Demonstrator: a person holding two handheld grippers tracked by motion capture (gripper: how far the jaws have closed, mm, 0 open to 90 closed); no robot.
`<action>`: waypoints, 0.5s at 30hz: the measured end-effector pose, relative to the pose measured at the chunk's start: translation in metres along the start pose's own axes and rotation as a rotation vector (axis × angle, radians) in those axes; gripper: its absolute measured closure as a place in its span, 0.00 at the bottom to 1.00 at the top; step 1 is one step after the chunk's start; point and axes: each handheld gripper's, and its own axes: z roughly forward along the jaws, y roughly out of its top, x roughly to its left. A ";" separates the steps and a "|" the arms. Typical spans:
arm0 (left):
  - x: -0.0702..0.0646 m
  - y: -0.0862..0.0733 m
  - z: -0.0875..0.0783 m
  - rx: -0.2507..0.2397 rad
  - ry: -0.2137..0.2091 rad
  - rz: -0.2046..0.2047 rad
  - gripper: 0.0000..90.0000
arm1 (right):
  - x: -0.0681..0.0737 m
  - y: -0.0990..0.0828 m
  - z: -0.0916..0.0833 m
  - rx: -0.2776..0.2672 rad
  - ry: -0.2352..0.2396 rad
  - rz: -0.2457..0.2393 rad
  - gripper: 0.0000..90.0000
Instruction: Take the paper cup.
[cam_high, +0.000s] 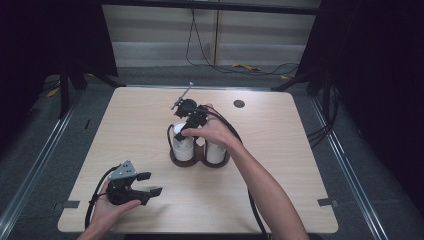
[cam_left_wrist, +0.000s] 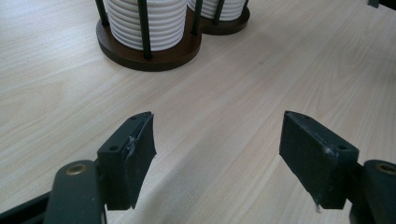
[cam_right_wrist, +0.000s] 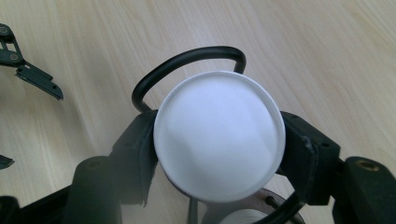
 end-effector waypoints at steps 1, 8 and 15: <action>0.000 0.000 0.000 -0.001 0.000 -0.001 0.30 | 0.000 0.000 -0.001 -0.011 0.000 -0.002 0.39; 0.000 0.000 0.000 0.002 0.000 0.002 0.30 | 0.003 0.001 -0.006 -0.027 -0.011 -0.015 0.39; 0.000 0.000 0.000 0.006 0.003 0.002 0.30 | 0.002 -0.001 -0.014 -0.052 -0.008 -0.010 0.40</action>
